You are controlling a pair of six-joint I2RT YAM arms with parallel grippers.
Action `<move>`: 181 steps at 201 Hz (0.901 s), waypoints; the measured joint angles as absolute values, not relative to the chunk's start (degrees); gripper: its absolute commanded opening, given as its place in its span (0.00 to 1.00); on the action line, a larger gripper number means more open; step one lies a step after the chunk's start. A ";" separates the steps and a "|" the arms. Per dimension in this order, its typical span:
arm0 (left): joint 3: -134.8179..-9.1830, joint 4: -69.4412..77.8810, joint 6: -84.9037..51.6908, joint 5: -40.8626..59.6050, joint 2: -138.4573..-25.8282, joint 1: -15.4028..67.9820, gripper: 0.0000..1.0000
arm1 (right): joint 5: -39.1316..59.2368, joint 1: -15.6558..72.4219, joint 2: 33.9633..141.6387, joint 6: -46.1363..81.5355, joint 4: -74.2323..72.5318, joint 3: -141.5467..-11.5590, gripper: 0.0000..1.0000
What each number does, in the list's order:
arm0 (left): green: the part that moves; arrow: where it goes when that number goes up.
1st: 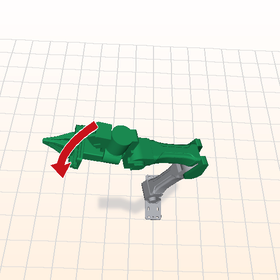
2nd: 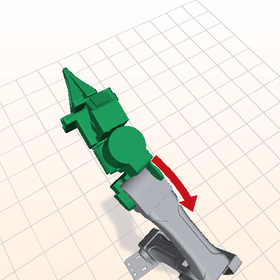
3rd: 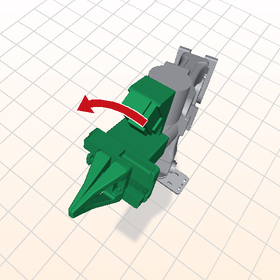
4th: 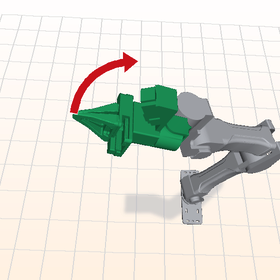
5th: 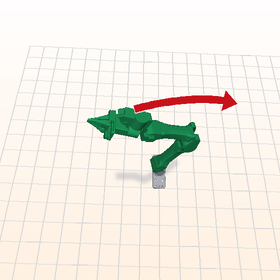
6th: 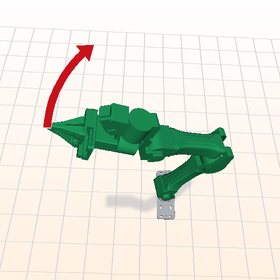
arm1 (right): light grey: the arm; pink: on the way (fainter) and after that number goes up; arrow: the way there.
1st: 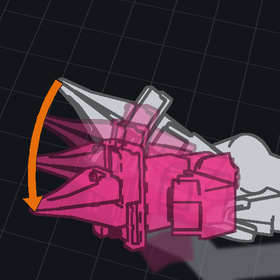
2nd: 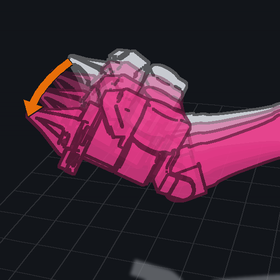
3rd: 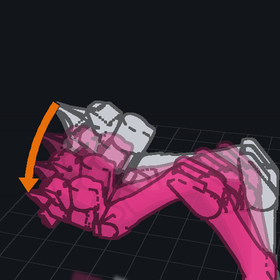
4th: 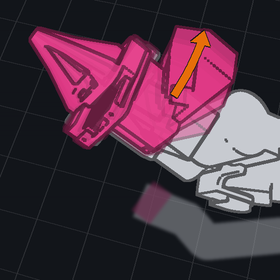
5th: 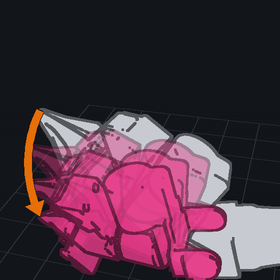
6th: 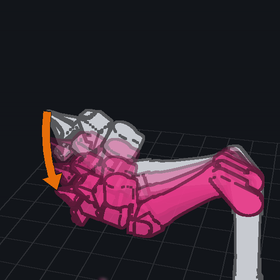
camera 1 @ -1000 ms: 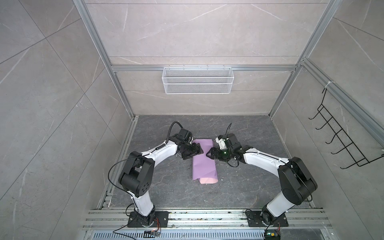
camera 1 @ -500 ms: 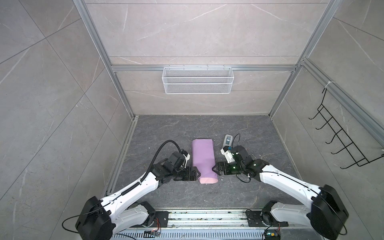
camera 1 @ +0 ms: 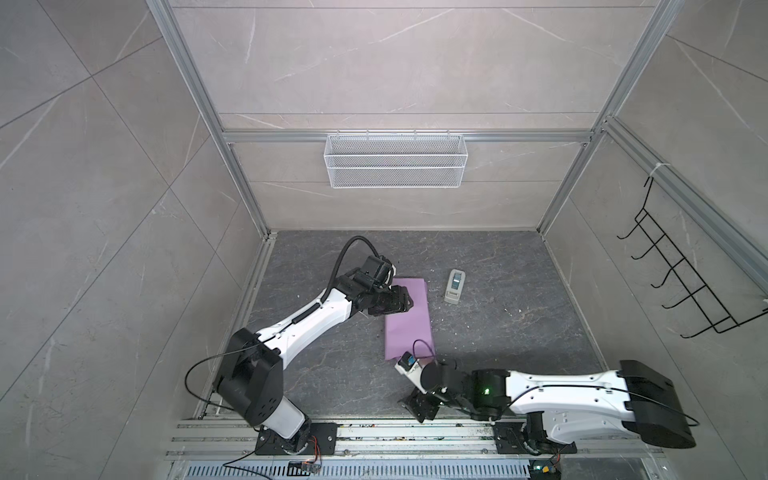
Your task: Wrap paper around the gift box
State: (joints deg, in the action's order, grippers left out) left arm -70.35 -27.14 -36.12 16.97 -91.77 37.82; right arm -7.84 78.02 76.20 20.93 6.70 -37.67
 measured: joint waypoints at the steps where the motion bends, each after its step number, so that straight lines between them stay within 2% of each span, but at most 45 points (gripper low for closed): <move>1: -70.39 -27.11 -36.12 17.08 -91.94 37.85 0.66 | -8.12 78.15 76.71 20.95 6.37 -37.63 0.80; 46: -70.81 -27.27 -35.97 20.38 -97.73 37.89 0.66 | -17.78 78.74 87.18 21.28 -2.35 -37.47 0.87; 81: -72.18 -27.38 -35.62 21.47 -98.87 37.87 0.65 | -22.83 78.50 91.94 22.04 -2.98 -38.96 0.90; 137: -72.49 -26.98 -34.70 22.24 -100.14 37.69 0.64 | -23.77 75.57 96.99 21.87 -0.86 -44.29 0.91; 181: -72.58 -26.98 -34.48 23.11 -100.57 37.26 0.63 | -20.80 73.69 100.14 19.86 -0.64 -48.07 0.89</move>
State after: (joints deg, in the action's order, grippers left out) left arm -72.58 -26.98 -34.48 23.11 -100.57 37.26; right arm -20.80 73.69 100.14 19.86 -0.64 -48.07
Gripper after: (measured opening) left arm 0.632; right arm 0.896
